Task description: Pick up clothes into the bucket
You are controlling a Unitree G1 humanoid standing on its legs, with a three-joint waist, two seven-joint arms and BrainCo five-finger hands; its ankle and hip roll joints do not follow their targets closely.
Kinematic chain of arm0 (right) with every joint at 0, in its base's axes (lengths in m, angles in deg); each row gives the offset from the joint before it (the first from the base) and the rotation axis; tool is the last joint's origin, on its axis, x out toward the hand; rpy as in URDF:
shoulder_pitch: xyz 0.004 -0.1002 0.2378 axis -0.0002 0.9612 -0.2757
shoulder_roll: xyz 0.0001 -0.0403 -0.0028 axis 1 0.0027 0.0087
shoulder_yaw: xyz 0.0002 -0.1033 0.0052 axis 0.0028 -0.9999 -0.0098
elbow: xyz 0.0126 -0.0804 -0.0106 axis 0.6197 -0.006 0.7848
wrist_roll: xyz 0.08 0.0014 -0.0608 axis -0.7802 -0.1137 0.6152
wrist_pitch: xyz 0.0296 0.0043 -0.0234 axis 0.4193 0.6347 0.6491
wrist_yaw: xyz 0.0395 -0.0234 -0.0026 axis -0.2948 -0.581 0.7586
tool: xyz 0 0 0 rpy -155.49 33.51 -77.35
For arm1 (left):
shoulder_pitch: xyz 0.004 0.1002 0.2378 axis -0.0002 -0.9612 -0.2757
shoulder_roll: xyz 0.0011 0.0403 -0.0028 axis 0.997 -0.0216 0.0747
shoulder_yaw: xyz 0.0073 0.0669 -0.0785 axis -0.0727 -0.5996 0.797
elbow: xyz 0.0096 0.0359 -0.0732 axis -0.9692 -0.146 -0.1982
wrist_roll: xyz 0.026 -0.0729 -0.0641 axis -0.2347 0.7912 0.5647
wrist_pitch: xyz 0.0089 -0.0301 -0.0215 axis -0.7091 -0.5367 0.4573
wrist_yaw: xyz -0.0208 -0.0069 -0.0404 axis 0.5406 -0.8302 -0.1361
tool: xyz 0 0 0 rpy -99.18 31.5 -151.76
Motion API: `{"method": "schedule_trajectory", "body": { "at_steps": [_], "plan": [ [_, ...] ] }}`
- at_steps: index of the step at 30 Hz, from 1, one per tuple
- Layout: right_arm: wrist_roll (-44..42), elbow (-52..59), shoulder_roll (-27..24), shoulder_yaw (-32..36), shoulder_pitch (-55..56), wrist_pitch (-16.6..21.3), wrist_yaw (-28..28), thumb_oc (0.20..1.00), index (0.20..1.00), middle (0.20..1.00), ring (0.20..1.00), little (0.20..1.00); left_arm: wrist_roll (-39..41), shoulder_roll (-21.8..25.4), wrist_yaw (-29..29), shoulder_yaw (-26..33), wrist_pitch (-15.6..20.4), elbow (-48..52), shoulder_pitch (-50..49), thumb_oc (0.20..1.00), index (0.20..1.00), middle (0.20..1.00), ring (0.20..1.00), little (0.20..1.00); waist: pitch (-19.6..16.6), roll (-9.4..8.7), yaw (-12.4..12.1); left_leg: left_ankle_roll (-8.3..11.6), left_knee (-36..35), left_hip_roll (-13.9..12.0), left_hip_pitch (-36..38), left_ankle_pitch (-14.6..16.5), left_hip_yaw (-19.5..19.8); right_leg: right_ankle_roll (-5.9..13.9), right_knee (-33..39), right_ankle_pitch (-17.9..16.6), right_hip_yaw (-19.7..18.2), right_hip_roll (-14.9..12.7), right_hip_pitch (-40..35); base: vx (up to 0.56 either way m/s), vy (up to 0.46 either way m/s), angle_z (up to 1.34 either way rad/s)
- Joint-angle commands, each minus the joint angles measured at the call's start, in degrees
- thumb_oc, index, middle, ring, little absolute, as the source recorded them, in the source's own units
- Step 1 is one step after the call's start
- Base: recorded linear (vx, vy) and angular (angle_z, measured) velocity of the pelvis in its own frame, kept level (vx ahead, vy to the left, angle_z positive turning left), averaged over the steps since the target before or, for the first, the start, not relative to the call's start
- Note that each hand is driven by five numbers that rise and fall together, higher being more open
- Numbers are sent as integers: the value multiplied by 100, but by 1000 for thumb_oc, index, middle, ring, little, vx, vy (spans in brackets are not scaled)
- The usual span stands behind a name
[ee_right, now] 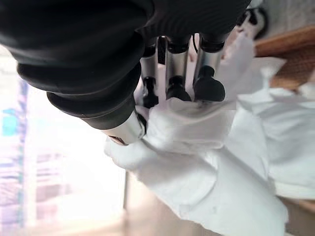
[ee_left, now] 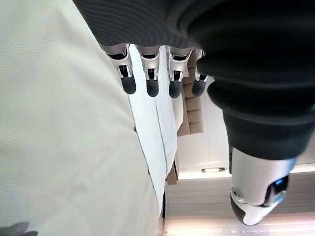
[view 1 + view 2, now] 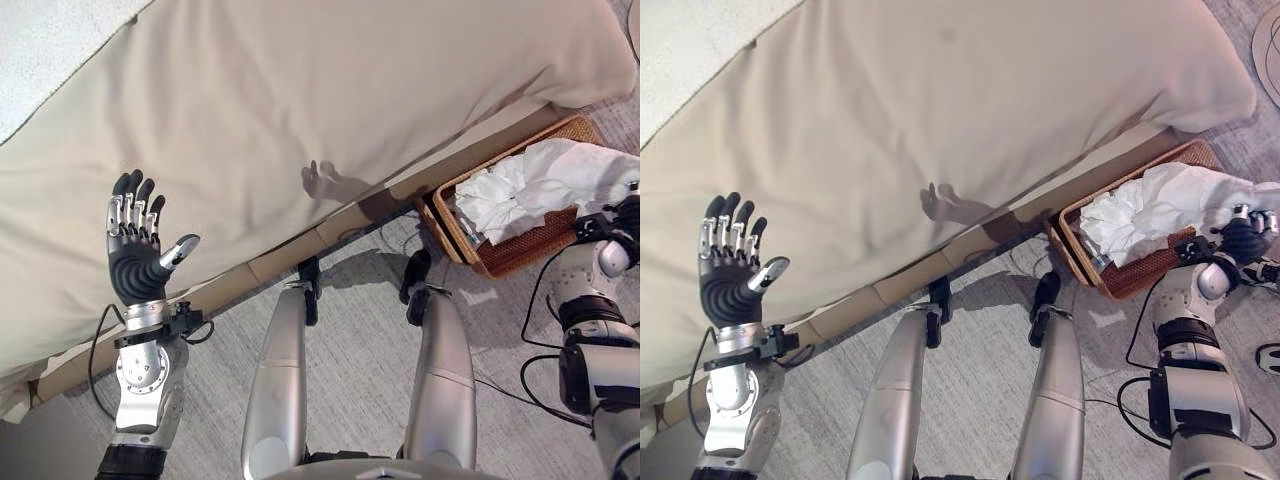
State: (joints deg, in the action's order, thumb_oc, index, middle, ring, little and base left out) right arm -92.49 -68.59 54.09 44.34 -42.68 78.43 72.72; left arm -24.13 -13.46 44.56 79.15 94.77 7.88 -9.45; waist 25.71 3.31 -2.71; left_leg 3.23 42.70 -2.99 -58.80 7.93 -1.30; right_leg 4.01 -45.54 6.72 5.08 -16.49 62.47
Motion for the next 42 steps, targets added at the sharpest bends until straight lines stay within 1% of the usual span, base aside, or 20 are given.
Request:
{"method": "schedule_trajectory", "body": {
  "at_steps": [1,4,8,11,12,13,14,16,19,21,22,26,27,30,31,32,35,39,40,42],
  "plan": [
    [326,-289,-306,-278,-68,4,19,200,200,200,200,200,96,-37,170,46,426,495,22,1000,1000,1000,1000,1000,-287,193,46,148,227,-51,-293,99,221,366,-138,53,-418,-30,-43,-40,16,5],
    [980,-692,-318,-729,-313,-361,81,200,200,200,200,200,53,21,259,-9,444,553,126,1000,1000,1000,1000,1000,-217,243,-1,124,439,15,-589,112,214,347,-367,91,-469,-25,265,-20,2,4],
    [1145,-908,-263,-826,-486,-446,192,200,200,200,200,200,46,71,315,-71,469,658,247,1000,1000,1000,1000,1000,-212,300,-44,108,582,83,-819,122,202,333,-524,134,-503,-39,508,1,-3,4],
    [1796,-1040,-386,-1160,-668,-667,316,200,200,200,200,200,80,94,340,-97,465,699,279,1000,1000,1000,1000,1000,-229,316,-84,92,673,116,-984,120,194,324,-625,141,-583,-45,707,3,3,6],
    [1800,-1042,-386,-1163,-674,-669,321,275,275,275,275,275,79,92,342,-97,464,699,281,1000,1000,1000,1000,1000,-231,317,-83,92,675,116,-990,121,194,324,-628,141,-584,-45,713,4,0,5],
    [1972,-1189,-443,-1219,-752,-789,359,482,482,482,482,482,79,107,353,-117,447,716,288,1000,1000,1000,1000,1000,-236,318,-97,88,663,122,-1000,114,194,325,-629,145,-582,-61,732,2,10,4],
    [2072,-1256,-442,-1249,-818,-840,446,1000,1000,1000,1000,1000,87,101,364,-140,436,717,288,1000,1000,1000,1000,1000,-241,316,-95,85,657,110,-994,110,189,324,-622,143,-579,-65,727,1,14,6],
    [2251,-1466,-435,-1301,-933,-976,549,1000,1000,1000,1000,1000,101,97,402,-170,399,689,319,1000,1000,1000,1000,1000,-249,298,-108,76,600,108,-959,88,177,330,-559,108,-575,-58,700,-1,9,2],
    [2291,-1422,-368,-1300,-859,-955,632,1000,1000,1000,1000,1000,55,92,459,-164,377,636,421,1000,1000,1000,1000,1000,-287,255,-76,75,444,105,-893,26,184,350,-402,43,-539,-66,624,0,0,0],
    [2295,-1439,-346,-1236,-784,-950,639,1000,1000,1000,1000,1000,40,104,456,-159,385,634,467,1000,1000,1000,1000,1000,-339,225,-63,76,227,88,-777,-31,192,370,-192,-13,-507,-71,520,0,0,0],
    [2373,-1468,-331,-1231,-748,-987,641,1000,1000,1000,1000,1000,47,112,448,-153,412,581,529,1000,1000,1000,1000,1000,-388,174,-48,90,-13,54,-623,-106,177,402,67,-93,-455,-82,349,0,0,0],
    [2405,-1521,-355,-1210,-724,-1035,614,1000,1000,1000,1000,1000,68,109,419,-165,421,500,580,1000,1000,1000,1000,1000,-414,150,-42,99,-340,25,-404,-202,155,441,348,-194,-402,-93,142,-6,3,-1],
    [2404,-1556,-390,-1145,-688,-1069,615,1000,1000,1000,1000,1000,119,100,365,-163,408,444,634,1000,1000,1000,1000,1000,-440,118,-37,113,-707,12,-137,-318,143,491,686,-313,-348,-111,-104,-20,20,-3],
    [2378,-1679,-438,-999,-569,-1133,609,1000,1000,1000,1000,1000,120,139,280,-145,399,364,697,1000,1000,1000,1000,1000,-496,57,-26,137,-1224,22,318,-493,139,574,1213,-518,-240,-127,-572,-27,5,0],
    [2349,-1801,-445,-861,-450,-1201,630,1000,1000,1000,1000,1000,124,160,248,-122,376,251,736,1000,1000,1000,1000,1000,-542,14,-12,125,-1539,42,544,-747,108,572,1571,-793,-157,-153,-826,-72,15,1],
    [2349,-1799,-445,-854,-442,-1201,628,1000,1000,1000,1000,1000,127,165,245,-127,378,247,738,1000,1000,1000,1000,1000,-513,17,-13,125,-1580,43,598,-765,113,572,1610,-809,-142,-153,-885,-61,14,0],
    [2328,-1866,-402,-613,-197,-1229,727,1000,1000,1000,1000,1000,77,184,231,-83,340,133,744,1000,1000,1000,1000,1000,-583,-48,7,176,-2023,51,1129,-891,126,631,2117,-954,0,-179,-1487,37,-11,1],
    [2318,-1440,-90,-408,426,-1087,749,1000,1000,1000,1000,1000,-3,202,195,29,284,-136,693,1000,1000,1000,1000,1000,-692,-154,93,224,-2558,24,1913,-1017,156,706,2785,-1151,191,-174,-2412,95,-30,4],
    [2404,-931,155,-400,862,-965,701,1000,1000,1000,1000,1000,-31,202,154,97,267,-258,620,1000,1000,1000,1000,1000,-740,-230,162,238,-2827,-21,2302,-1069,176,727,3082,-1227,253,-155,-2849,102,-25,-4],
    [2441,-620,287,-379,1124,-915,643,1000,1000,1000,1000,1000,-54,209,127,128,239,-336,578,1000,1000,1000,1000,1000,-749,-268,204,238,-2975,-16,2495,-1139,169,737,3260,-1307,298,-157,-3074,101,-26,-6]
  ]
}}
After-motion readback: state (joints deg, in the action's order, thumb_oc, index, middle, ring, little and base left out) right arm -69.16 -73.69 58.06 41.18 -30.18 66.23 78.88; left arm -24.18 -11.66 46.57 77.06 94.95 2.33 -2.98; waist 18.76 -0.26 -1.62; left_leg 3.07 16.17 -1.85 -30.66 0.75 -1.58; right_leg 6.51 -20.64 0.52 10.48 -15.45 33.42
